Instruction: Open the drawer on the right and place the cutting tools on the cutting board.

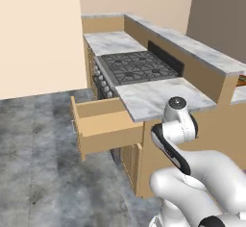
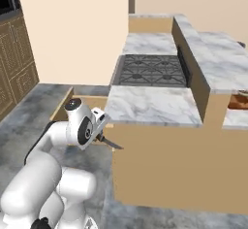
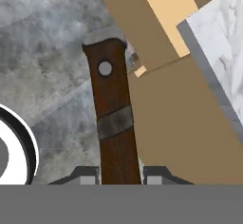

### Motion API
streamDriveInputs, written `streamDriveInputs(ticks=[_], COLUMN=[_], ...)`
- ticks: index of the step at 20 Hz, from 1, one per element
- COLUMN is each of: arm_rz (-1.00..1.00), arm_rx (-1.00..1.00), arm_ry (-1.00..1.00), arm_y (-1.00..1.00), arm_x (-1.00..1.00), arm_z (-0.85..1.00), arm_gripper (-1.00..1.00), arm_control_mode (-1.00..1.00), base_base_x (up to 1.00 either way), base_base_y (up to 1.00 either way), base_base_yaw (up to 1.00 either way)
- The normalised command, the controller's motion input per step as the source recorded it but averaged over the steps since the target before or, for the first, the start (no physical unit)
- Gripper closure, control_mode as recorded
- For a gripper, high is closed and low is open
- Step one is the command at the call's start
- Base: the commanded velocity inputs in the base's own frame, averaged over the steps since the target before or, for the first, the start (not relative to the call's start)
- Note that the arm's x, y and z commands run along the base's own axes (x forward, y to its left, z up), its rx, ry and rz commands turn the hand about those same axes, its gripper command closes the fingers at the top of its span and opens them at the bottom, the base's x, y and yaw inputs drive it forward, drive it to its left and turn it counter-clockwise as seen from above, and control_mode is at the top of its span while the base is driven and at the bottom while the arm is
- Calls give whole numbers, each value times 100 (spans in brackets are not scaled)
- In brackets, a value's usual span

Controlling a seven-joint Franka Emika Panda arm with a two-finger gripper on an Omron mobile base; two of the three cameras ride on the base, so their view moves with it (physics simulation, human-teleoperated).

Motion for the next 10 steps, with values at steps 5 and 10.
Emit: streamDriveInputs(ticks=[5, 10], arm_rz=[0, 0], arm_rx=[0, 0], arm_ry=[0, 0], arm_y=[0, 0], arm_x=[0, 0], arm_z=[0, 0], arm_gripper=[100, 100], arm_control_mode=[100, 100], base_base_x=[-56, -10], base_base_y=[-100, -100], base_base_yaw=[0, 0])
